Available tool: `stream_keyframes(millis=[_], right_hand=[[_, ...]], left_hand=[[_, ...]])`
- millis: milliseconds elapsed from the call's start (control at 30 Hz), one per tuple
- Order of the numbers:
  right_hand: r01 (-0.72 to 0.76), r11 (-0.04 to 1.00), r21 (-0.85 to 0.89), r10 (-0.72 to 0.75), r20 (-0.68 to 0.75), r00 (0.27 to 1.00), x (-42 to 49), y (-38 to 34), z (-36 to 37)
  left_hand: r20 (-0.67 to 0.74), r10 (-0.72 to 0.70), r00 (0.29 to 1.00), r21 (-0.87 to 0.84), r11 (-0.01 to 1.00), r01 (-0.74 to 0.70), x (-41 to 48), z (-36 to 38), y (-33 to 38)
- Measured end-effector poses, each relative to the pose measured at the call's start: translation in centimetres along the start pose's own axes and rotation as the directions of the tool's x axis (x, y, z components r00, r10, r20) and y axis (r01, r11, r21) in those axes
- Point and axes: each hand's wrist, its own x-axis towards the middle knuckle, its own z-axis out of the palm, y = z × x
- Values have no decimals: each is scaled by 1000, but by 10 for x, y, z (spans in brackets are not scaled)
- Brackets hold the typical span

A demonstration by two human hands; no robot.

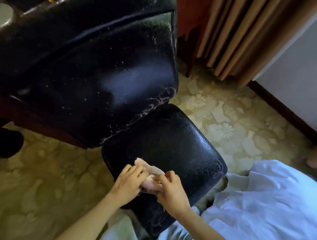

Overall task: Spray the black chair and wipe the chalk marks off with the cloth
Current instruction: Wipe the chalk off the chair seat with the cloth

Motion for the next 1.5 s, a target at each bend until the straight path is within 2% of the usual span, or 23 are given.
stream_keyframes(millis=[133, 333, 533, 633, 767, 867, 967, 1100, 1300, 1500], right_hand=[[24, 1000, 15, -24, 20, 999, 22, 22, 38], [113, 992, -48, -106, 122, 987, 45, 53, 94], [314, 924, -217, -264, 232, 936, 48, 93, 129], [370, 886, -280, -318, 215, 924, 45, 108, 142], [441, 851, -285, -423, 128, 897, 40, 121, 159], [478, 822, -309, -460, 134, 878, 44, 127, 161], [459, 808, -369, -445, 127, 886, 41, 128, 156], [374, 835, -403, -327, 183, 927, 27, 133, 148], [306, 866, -395, -269, 148, 952, -2, 151, 132], [293, 876, -382, -280, 92, 956, -5, 178, 116]], left_hand=[[-16, -53, 998, 63, 997, 54, -2, 38, -21], [50, -235, 971, 86, 969, 230, -24, 108, -37], [-27, -410, 912, -1, 912, 410, -48, 186, -12], [-111, -488, 865, -44, 872, 487, -50, 210, 3], [-238, -465, 853, -46, 882, 468, -56, 229, 1], [-271, -461, 845, -32, 882, 470, -54, 234, -1], [-218, -515, 829, -6, 850, 527, -53, 231, 13], [-100, -595, 797, 52, 797, 602, -46, 223, 40], [-19, -616, 788, 108, 782, 614, -36, 230, 79], [-44, -644, 764, 97, 758, 645, -19, 242, 109]])
